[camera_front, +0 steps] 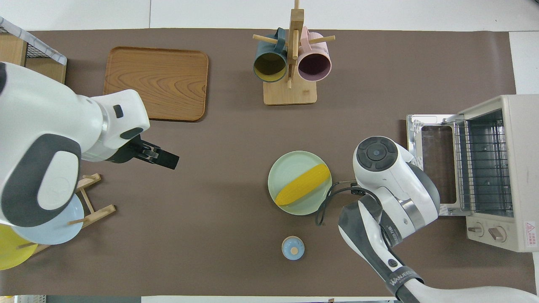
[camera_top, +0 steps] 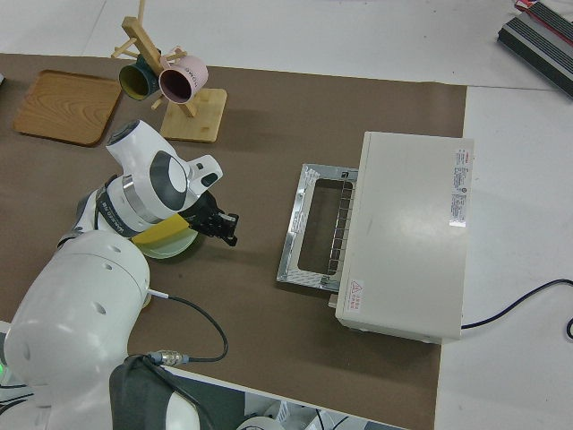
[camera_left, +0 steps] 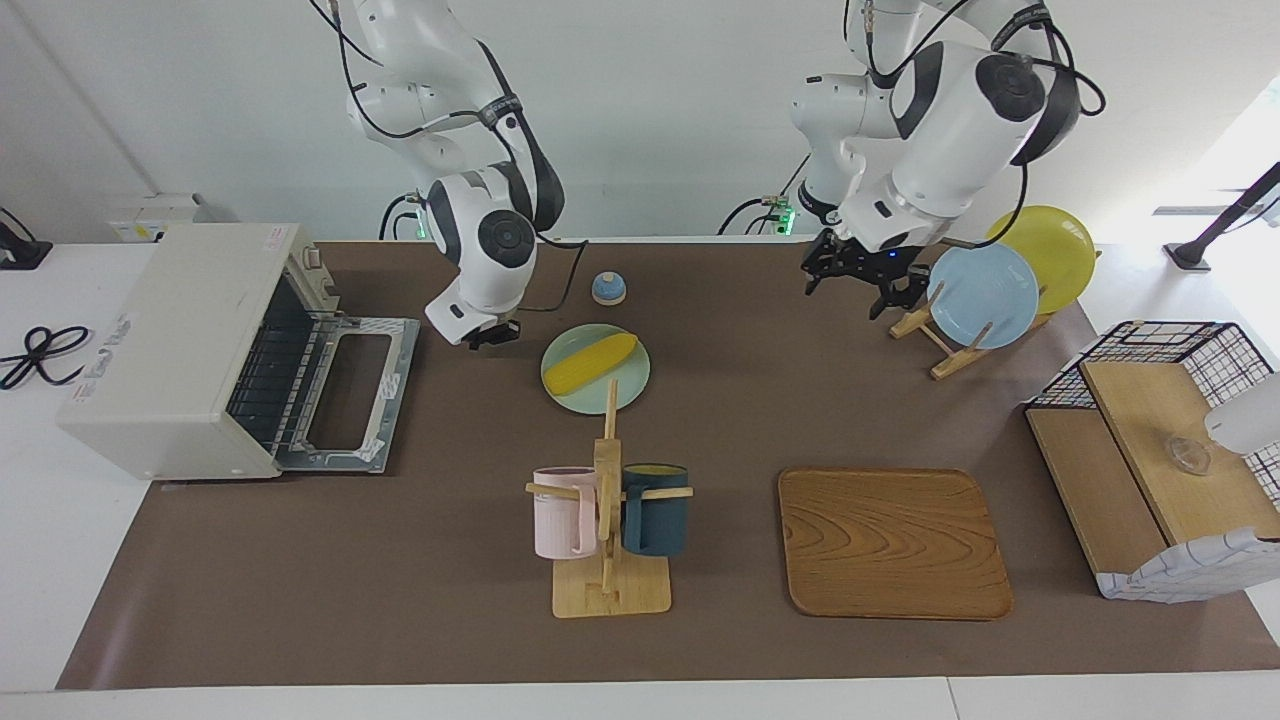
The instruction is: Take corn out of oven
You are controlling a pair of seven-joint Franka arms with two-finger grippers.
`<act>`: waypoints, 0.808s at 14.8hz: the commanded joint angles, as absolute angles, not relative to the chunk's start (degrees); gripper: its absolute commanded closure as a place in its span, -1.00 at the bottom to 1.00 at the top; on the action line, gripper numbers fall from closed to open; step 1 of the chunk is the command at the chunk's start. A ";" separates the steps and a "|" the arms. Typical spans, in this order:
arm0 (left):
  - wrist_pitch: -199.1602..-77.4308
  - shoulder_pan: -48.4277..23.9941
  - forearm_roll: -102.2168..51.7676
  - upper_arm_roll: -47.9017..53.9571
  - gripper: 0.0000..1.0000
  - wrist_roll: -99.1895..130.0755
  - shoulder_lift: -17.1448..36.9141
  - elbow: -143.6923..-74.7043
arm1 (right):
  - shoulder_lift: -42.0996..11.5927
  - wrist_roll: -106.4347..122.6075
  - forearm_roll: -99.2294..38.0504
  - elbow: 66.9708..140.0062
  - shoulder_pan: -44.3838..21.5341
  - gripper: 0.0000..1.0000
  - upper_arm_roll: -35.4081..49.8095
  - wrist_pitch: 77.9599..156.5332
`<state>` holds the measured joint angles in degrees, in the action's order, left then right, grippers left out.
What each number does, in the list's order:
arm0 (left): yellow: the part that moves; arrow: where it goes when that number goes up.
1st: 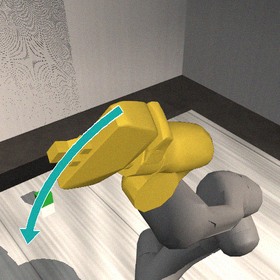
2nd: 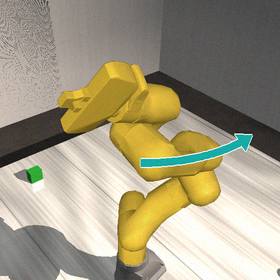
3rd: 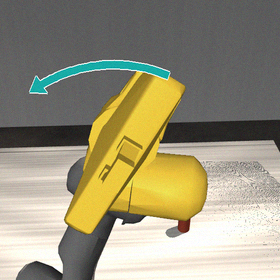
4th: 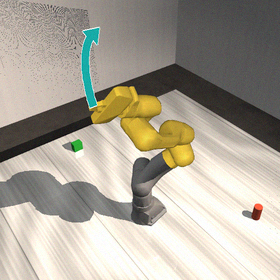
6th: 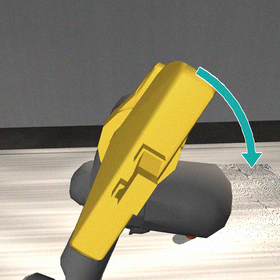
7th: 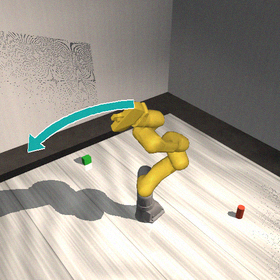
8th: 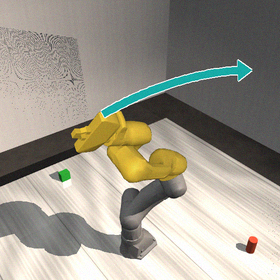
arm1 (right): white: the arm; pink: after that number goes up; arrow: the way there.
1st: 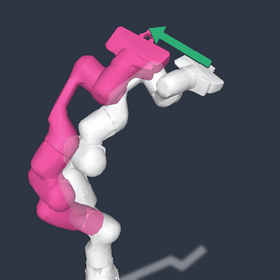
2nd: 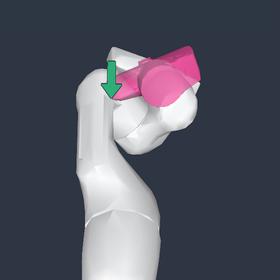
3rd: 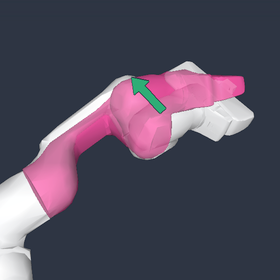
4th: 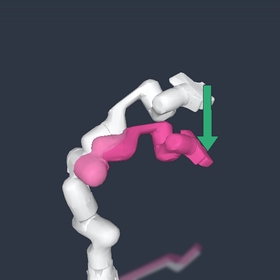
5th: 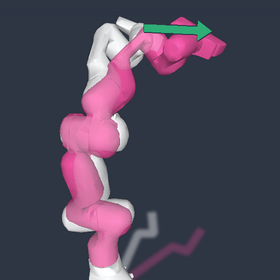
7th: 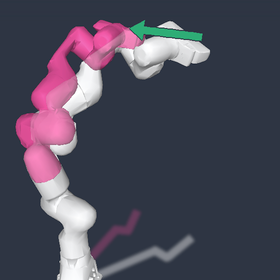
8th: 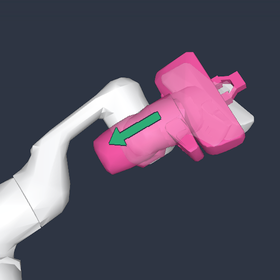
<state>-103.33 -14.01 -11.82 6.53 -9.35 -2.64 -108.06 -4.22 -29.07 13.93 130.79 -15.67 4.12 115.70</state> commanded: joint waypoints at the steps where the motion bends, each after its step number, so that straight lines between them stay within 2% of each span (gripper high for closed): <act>1: -108.18 -19.05 -16.07 5.63 -1.00 -9.85 -1.60 -110.66 | -0.09 -28.65 18.08 137.72 -14.59 1.00 4.66 120.14; 3: -111.60 -23.71 -16.70 5.63 -1.00 -9.49 1.13 -110.57 | 0.09 -29.09 22.93 137.81 -13.11 1.00 4.75 119.36; 12: -124.27 -39.01 -18.11 5.36 -1.00 -5.02 12.03 -109.08 | 0.09 -28.92 23.55 139.48 -7.82 1.00 4.75 122.17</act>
<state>-121.97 -35.30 -17.58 6.52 -6.30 9.85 -110.14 -1.40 -29.11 22.08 137.66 -9.29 4.10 120.59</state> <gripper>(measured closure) 0.000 0.991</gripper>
